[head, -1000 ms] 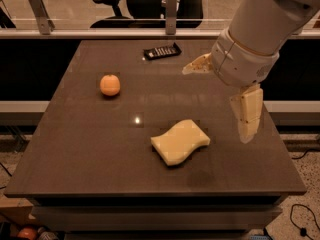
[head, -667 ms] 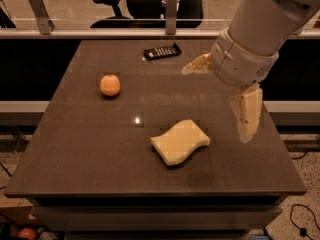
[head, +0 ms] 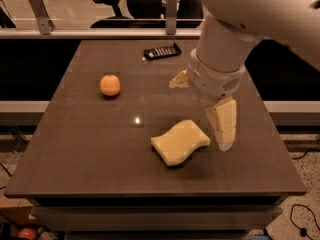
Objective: Move sponge near rxbar chocolate
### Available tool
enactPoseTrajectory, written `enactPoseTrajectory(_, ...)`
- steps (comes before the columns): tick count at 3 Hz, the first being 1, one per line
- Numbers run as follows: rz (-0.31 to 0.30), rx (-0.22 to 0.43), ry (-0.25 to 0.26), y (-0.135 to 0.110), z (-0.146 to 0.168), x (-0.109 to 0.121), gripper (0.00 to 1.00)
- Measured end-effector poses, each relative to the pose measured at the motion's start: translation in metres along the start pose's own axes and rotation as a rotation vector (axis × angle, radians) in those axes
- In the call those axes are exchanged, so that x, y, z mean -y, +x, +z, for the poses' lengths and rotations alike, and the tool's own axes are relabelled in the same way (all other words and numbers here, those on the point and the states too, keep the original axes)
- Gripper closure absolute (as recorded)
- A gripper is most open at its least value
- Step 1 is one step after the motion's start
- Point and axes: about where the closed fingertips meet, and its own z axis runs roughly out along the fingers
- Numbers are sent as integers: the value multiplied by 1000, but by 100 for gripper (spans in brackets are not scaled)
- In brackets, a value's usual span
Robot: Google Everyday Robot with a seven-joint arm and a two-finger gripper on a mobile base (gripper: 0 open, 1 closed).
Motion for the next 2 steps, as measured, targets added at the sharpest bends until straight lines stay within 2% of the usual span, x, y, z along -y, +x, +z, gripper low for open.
enactPoseTrajectory(1, 21, -67, -42, -7, 21, -1, 0)
enactPoseTrajectory(2, 48, -91, -64, -18, 41, -9, 0)
